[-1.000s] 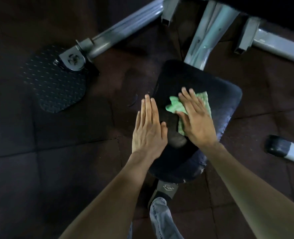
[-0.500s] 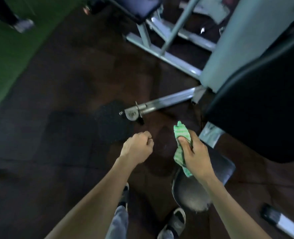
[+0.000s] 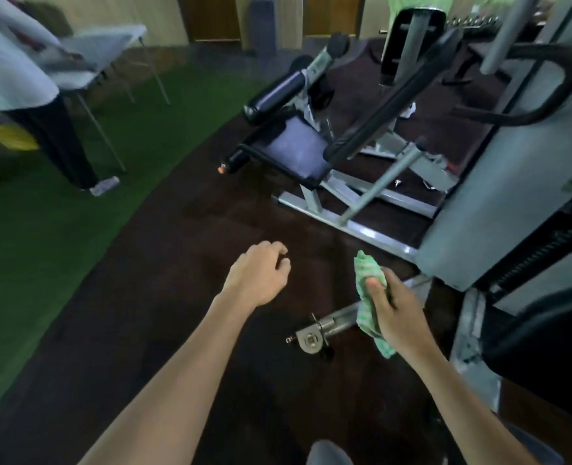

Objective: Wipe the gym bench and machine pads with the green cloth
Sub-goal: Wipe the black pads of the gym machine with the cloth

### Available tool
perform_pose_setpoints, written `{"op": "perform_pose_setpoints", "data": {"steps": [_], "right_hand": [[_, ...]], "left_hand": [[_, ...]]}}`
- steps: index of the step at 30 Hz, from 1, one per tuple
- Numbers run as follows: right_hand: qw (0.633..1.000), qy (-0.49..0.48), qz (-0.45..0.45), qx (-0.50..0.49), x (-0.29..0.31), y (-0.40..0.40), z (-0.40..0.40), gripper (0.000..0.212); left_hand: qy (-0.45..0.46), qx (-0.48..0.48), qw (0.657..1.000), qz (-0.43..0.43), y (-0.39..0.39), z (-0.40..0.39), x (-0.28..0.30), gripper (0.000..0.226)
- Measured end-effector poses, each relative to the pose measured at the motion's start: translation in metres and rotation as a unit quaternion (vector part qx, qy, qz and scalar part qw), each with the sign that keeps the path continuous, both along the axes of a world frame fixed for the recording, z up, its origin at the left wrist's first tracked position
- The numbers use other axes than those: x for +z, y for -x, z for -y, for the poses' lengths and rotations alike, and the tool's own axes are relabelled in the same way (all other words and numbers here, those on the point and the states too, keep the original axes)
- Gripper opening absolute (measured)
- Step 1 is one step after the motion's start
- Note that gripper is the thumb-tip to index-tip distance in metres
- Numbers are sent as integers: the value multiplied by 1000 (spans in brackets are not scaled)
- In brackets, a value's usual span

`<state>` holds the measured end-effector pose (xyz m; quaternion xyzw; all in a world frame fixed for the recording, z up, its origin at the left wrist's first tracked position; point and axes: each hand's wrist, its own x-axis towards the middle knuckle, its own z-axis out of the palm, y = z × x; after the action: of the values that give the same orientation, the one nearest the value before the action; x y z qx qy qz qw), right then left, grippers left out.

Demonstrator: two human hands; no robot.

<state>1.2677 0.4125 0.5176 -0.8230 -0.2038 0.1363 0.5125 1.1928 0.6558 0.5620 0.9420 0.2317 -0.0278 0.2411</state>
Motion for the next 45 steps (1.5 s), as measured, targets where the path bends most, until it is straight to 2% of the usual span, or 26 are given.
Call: {"op": "perform_pose_setpoints", "data": {"steps": [6, 13, 18, 22, 28, 33, 37, 39, 41, 43, 45], "right_hand": [[1000, -6, 15, -6, 6, -76, -137, 15], [998, -52, -10, -44, -6, -215, -295, 20], [997, -54, -5, -45, 3, -308, -370, 21], [997, -29, 11, -65, -1, -389, -418, 17], [995, 10, 2, -103, -60, -540, -497, 22], [993, 49, -26, -103, -116, -662, -559, 42], [994, 65, -12, -92, -178, -768, -610, 56], [996, 67, -4, -63, -217, -819, -635, 65], [997, 75, 29, -15, -267, -865, -664, 61], [986, 131, 97, 28, -324, -903, -692, 60], [964, 213, 134, 88, -375, -926, -712, 72]], "left_hand": [[-35, -36, 999, 22, -88, -118, 16, 44], [-31, -65, 997, 2, -231, -266, 18, 45], [-21, -78, 997, -21, -330, -341, 14, 45], [-12, -99, 994, -33, -423, -392, -10, 46], [10, -111, 991, -73, -576, -475, -87, 40], [27, -125, 979, -158, -676, -513, -161, 43], [12, -117, 973, -201, -759, -531, -234, 46], [-4, -83, 976, -199, -801, -540, -274, 50], [-20, -26, 983, -183, -839, -550, -315, 55], [-74, 11, 984, -162, -872, -562, -362, 64], [-143, 42, 982, -118, -895, -576, -405, 68]]}}
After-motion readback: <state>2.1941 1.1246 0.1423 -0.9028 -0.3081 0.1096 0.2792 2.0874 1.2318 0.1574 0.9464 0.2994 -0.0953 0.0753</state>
